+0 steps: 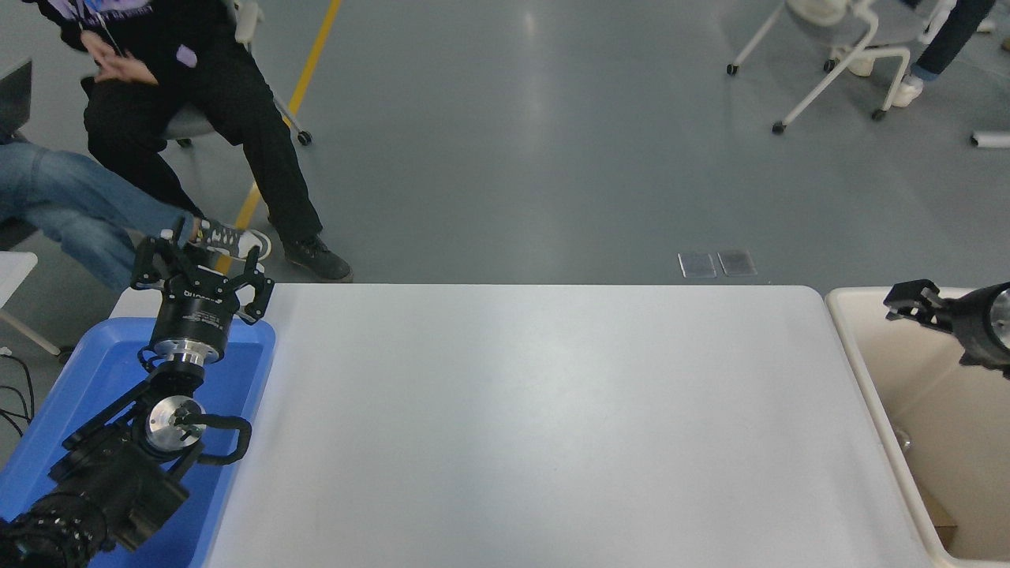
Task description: Pick up paper ball place in dustbin
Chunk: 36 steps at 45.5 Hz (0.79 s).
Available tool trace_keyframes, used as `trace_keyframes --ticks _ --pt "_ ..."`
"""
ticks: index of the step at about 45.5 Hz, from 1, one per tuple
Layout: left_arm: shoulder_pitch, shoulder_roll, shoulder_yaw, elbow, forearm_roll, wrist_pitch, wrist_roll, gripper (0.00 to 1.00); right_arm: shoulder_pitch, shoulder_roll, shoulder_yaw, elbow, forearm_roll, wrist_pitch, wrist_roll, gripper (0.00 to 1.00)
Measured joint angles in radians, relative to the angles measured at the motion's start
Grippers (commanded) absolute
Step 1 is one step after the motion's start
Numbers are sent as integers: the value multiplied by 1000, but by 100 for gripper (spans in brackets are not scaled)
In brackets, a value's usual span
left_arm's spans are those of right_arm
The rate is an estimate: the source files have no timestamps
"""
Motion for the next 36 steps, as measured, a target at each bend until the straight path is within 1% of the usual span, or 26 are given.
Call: trace_keyframes --ticks 5,11,18,28,36 --pt "0 0 0 0 0 0 0 99 124 74 -35 35 0 112 -1 100" --pt "0 0 0 0 0 0 0 99 245 162 -54 79 0 183 -1 100" --pt "0 0 0 0 0 0 0 99 347 247 -57 125 -2 225 -1 100" --pt "0 0 0 0 0 0 0 99 404 356 -53 155 -3 250 -1 100" --pt "0 0 0 0 0 0 0 99 410 403 -52 162 -5 258 -1 100"
